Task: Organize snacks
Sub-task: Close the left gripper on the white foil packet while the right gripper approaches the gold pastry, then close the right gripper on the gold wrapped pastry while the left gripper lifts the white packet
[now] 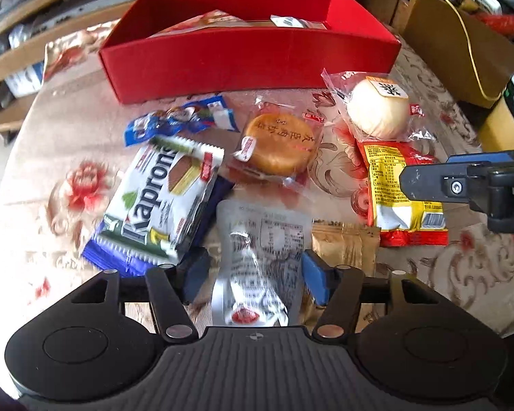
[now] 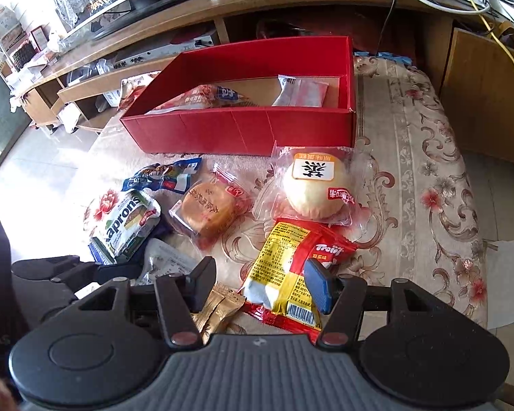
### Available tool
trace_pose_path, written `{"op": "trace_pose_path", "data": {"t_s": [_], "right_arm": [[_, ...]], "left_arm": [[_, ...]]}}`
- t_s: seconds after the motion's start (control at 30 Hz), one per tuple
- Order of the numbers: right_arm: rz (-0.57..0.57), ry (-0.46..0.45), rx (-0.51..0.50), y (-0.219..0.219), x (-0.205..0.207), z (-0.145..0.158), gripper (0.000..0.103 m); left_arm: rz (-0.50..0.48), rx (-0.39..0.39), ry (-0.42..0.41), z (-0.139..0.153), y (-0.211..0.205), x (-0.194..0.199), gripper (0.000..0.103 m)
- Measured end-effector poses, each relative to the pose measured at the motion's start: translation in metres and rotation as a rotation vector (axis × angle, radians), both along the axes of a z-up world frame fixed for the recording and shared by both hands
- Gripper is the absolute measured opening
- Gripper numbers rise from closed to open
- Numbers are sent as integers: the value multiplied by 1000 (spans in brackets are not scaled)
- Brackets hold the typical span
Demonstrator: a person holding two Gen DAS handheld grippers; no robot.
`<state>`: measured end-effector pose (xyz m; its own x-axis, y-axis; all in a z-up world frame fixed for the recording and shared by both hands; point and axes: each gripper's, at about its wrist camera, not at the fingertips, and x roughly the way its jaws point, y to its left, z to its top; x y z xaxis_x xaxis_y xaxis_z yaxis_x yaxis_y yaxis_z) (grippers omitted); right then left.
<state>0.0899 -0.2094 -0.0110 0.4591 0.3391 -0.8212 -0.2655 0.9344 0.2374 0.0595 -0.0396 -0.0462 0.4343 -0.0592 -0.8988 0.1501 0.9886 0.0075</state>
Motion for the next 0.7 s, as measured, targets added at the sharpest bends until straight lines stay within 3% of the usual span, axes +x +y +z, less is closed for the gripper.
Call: {"op": "trace_pose_path", "data": {"t_s": [0.13, 0.43, 0.6, 0.7], "right_arm": [[2, 4, -4, 0, -2, -2, 58], [21, 64, 10, 11, -27, -14, 58], [-17, 161, 42, 24, -29, -31, 58], [-33, 170, 28, 42, -25, -36, 58]], "left_arm": [[-40, 24, -3, 1, 1, -10, 57], [3, -82, 27, 9, 33, -35, 46], [11, -118, 29, 9, 45, -40, 46], [19, -129, 32, 8, 49, -41, 50]]}}
